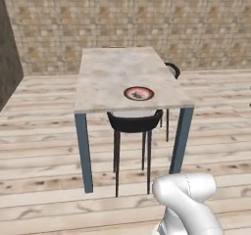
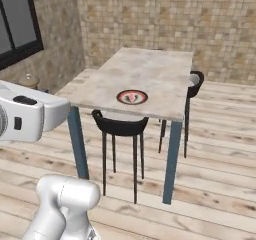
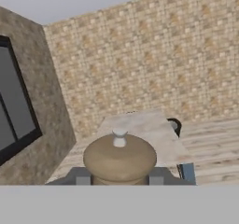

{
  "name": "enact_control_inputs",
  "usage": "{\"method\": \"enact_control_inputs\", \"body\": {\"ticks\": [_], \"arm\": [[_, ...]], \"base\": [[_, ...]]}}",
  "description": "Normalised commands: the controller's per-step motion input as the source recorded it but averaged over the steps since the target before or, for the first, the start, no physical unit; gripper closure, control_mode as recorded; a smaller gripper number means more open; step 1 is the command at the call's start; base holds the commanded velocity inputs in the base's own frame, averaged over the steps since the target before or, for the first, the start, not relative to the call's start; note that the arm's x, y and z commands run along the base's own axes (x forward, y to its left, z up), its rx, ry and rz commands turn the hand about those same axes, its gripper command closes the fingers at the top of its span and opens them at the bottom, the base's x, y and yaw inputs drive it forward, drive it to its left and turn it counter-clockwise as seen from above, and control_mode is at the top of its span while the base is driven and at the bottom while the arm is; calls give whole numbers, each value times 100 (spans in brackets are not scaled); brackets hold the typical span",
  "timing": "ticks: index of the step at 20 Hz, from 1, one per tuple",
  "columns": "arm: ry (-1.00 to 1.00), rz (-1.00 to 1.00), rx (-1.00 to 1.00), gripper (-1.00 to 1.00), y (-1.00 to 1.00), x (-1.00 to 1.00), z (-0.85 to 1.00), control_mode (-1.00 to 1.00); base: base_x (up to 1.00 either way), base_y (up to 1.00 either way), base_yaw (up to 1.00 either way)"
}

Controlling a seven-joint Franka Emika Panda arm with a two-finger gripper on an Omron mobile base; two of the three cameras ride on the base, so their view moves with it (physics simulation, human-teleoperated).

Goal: Retrieve the shaker from the cabinet and place it next the steak on a plate on the dining table.

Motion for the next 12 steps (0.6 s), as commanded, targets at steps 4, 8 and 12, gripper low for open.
{"method": "enact_control_inputs", "body": {"ticks": [4, 8, 12], "arm": [[0, 0, 0, 100, 0, 0, 0, 100], [0, 0, 0, 100, 0, 0, 0, 100], [0, 0, 0, 100, 0, 0, 0, 100]], "base": [[100, 46, -32], [100, 28, -25], [100, 34, -20]]}}
